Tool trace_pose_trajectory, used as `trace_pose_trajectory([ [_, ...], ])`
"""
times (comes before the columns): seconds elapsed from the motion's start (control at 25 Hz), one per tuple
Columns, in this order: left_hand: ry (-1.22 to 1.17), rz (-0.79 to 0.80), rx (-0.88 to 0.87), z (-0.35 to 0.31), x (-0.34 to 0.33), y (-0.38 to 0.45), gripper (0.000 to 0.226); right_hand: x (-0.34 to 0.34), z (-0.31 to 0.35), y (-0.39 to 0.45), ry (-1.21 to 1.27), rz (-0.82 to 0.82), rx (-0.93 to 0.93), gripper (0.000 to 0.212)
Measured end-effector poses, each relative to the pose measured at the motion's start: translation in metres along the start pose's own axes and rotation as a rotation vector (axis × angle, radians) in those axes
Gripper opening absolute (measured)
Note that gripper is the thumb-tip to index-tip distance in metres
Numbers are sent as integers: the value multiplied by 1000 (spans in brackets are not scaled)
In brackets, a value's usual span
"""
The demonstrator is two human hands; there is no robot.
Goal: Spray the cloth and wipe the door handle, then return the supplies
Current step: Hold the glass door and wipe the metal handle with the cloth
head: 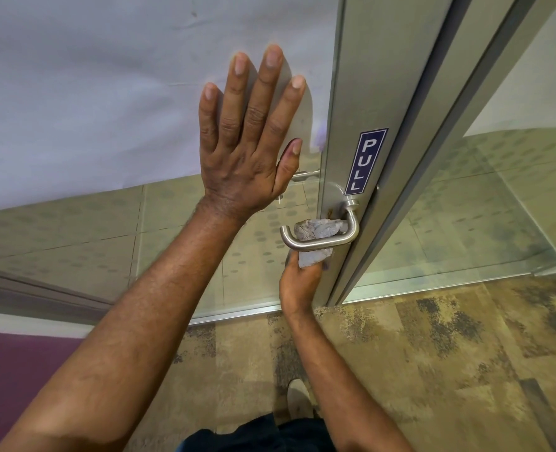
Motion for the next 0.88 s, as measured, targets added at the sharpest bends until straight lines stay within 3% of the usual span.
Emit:
trace_pose_trajectory([
  [0.16, -4, -10, 0, 0, 1, -1, 57, 0, 22, -4, -142, 69, 233, 50],
  [0.4, 9, -11, -2, 0, 0, -1, 57, 0, 27, 6, -281, 145, 410, 55],
  [0.6, 7, -4, 1, 0, 0, -3, 56, 3, 20, 13, -221, 266, 299, 63],
  [0.76, 0, -19, -23, -3, 2, -3, 56, -1, 24, 18, -211, 341, 346, 62],
  [0.88, 13, -19, -13, -2, 1, -4, 56, -13, 25, 24, -278, 468, 448, 74],
])
Point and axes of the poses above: each hand's wrist, its own y-axis towards the middle knuckle, its own x-axis out of the back of the hand, z = x × y, the point moved 9 cm from there along y, towards the middle knuckle, and after that the axes turned 14 degrees about y, right-handed, at the moved point
